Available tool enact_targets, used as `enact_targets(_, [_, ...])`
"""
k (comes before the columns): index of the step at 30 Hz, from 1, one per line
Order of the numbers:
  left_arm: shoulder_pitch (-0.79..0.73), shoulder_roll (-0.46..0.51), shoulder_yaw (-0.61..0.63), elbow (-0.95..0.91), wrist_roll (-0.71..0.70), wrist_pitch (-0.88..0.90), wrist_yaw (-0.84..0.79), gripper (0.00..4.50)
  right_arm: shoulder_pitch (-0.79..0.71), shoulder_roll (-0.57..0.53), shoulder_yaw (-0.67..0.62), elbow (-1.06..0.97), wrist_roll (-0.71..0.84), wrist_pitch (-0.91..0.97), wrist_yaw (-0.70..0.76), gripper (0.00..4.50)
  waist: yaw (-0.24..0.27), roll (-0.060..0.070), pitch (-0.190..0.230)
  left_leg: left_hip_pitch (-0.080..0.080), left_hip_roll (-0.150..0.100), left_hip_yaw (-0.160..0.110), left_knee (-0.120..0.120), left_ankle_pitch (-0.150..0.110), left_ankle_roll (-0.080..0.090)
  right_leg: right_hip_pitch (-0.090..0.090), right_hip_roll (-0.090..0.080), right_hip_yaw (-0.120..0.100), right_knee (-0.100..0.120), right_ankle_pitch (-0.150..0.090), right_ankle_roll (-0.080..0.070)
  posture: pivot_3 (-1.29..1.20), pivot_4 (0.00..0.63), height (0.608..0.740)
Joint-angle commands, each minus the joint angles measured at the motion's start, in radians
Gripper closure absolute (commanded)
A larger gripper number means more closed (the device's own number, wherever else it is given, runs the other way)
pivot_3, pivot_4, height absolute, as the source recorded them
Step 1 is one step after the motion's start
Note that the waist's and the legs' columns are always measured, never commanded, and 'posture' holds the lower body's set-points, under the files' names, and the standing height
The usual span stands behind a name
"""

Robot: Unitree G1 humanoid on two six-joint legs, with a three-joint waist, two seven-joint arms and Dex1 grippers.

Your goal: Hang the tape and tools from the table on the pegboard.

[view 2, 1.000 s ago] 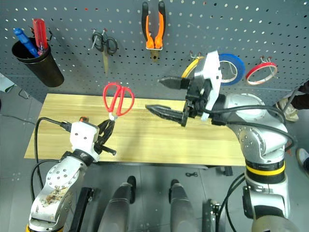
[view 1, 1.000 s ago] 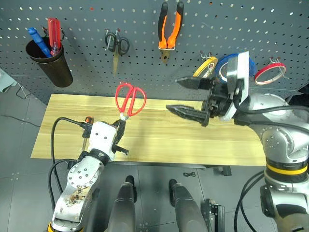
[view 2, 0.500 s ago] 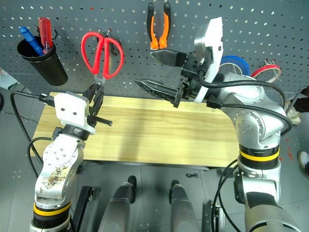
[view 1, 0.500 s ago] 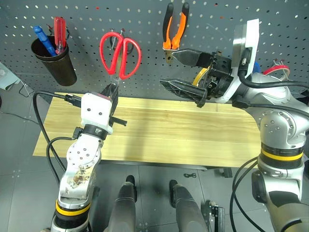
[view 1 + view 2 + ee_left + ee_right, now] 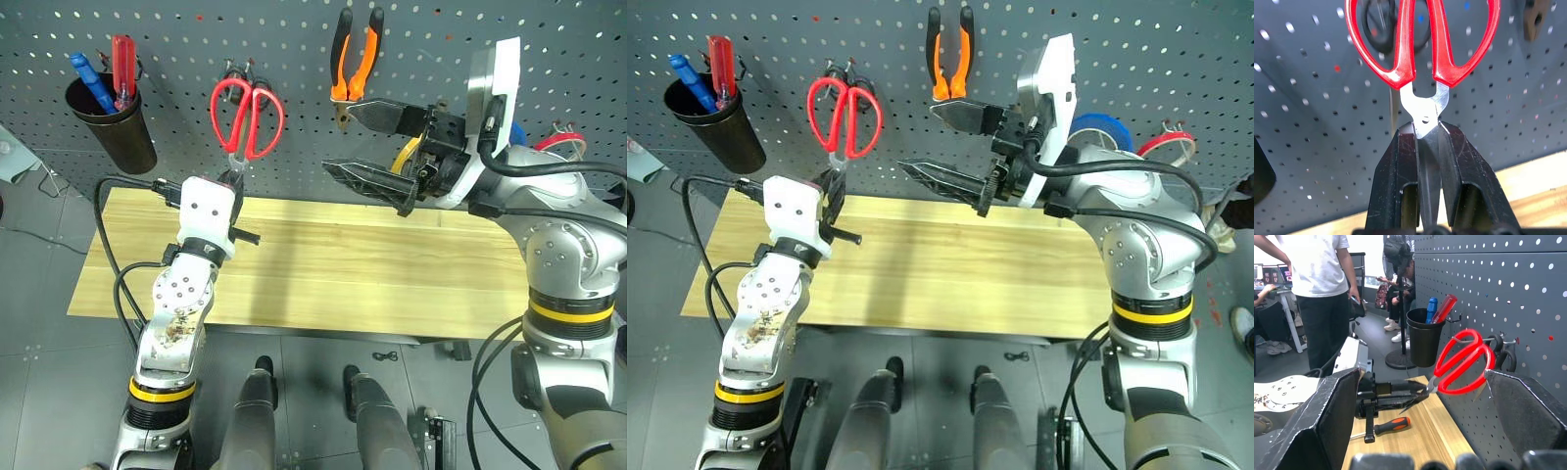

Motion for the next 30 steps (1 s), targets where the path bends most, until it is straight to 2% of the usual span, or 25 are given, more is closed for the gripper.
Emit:
enact_targets(1, [-0.023, -0.007, 0.009, -0.014, 0.001, -0.010, 0.002, 3.35, -0.008, -0.018, -0.022, -0.032, 0.001, -0.016, -0.001, 0.00, 0.001, 0.000, 0.000, -0.001, 0.000, -0.001, 0.001, 0.000, 0.000, 0.000, 0.000, -0.001, 0.001, 0.000, 0.000, 0.06, 0.286, 0.740])
enact_targets(4, [-0.022, -0.018, 0.000, -0.014, 0.004, -0.009, 0.003, 2.17, 0.002, -0.021, -0.021, -0.031, -0.004, -0.023, 0.001, 0.00, 0.001, 0.000, -0.003, -0.002, 0.000, -0.002, 0.003, 0.000, 0.000, 0.000, 0.000, -0.002, 0.001, 0.001, 0.001, 0.06, 0.286, 0.740])
enact_targets(6, [-0.018, -0.021, -0.001, -0.016, 0.007, -0.009, 0.002, 1.15, 0.006, -0.023, -0.018, -0.032, -0.009, -0.028, 0.003, 0.00, 0.001, 0.000, -0.006, -0.003, 0.000, -0.002, 0.004, 0.000, 0.000, 0.000, 0.000, -0.002, 0.000, 0.001, 0.001, 0.06, 0.293, 0.740])
enact_targets(8, [0.022, -0.014, 0.002, -0.019, 0.013, -0.017, -0.006, 0.34, 0.036, -0.034, -0.018, -0.033, -0.022, -0.036, 0.016, 0.00, 0.001, 0.000, -0.012, -0.003, 0.000, -0.003, 0.004, 0.000, 0.000, 0.000, 0.000, -0.002, 0.001, 0.001, 0.001, 0.06, 0.303, 0.740])
enact_targets(9, [0.055, -0.009, 0.007, -0.020, 0.015, -0.022, -0.011, 0.10, 0.055, -0.041, -0.016, -0.035, -0.027, -0.038, 0.023, 0.00, 0.001, 0.000, -0.016, -0.003, 0.000, -0.003, 0.004, 0.000, 0.000, 0.000, 0.000, -0.003, 0.000, 0.001, 0.001, 0.06, 0.303, 0.740])
enact_targets(14, [0.198, 0.019, 0.061, -0.022, 0.002, 0.000, -0.027, 0.10, 0.160, -0.078, 0.054, -0.069, -0.079, -0.027, 0.045, 0.00, -0.001, 0.000, -0.020, -0.002, 0.000, -0.003, 0.004, 0.000, 0.001, 0.000, 0.000, -0.003, 0.001, 0.001, 0.001, 0.08, 0.339, 0.740])
enact_targets(17, [0.217, 0.038, 0.123, 0.028, -0.050, 0.072, -0.060, 0.10, 0.185, -0.056, 0.119, -0.089, -0.121, -0.034, 0.030, 0.00, -0.002, 0.000, -0.020, -0.002, 0.000, -0.003, 0.004, 0.000, 0.002, 0.000, 0.000, -0.002, 0.002, 0.001, 0.001, 0.09, 0.362, 0.740])
enact_targets(20, [0.166, 0.111, 0.199, 0.171, -0.105, 0.146, -0.121, 0.10, 0.163, -0.013, 0.204, -0.083, -0.175, -0.037, 0.016, 0.00, -0.003, 0.001, -0.019, -0.001, 0.000, -0.003, 0.004, 0.002, 0.004, 0.000, 0.001, -0.002, 0.004, -0.001, 0.004, 0.10, 0.383, 0.740])
enact_targets(24, [0.083, 0.219, 0.231, 0.353, -0.141, 0.186, -0.204, 0.10, 0.132, 0.028, 0.268, -0.075, -0.218, -0.027, 0.016, 0.00, 0.000, 0.002, -0.018, 0.001, 0.001, -0.003, 0.004, 0.002, 0.004, -0.001, 0.001, -0.003, 0.011, -0.004, 0.005, 0.10, 0.412, 0.740])
enact_targets(27, [-0.010, 0.296, 0.219, 0.530, -0.138, 0.186, -0.256, 0.10, 0.111, 0.036, 0.311, -0.073, -0.237, -0.010, 0.036, 0.00, 0.005, 0.002, -0.014, 0.001, 0.001, -0.003, 0.004, 0.002, 0.004, -0.001, 0.001, -0.003, 0.011, -0.005, 0.004, 0.10, 0.436, 0.740])
enact_targets(30, [-0.088, 0.331, 0.182, 0.673, -0.135, 0.185, -0.308, 0.10, 0.088, 0.060, 0.334, -0.061, -0.248, 0.000, 0.038, 0.00, 0.006, 0.003, -0.008, 0.001, 0.001, -0.003, 0.004, 0.003, 0.004, -0.001, 0.001, -0.003, 0.011, -0.006, 0.004, 0.09, 0.455, 0.740])
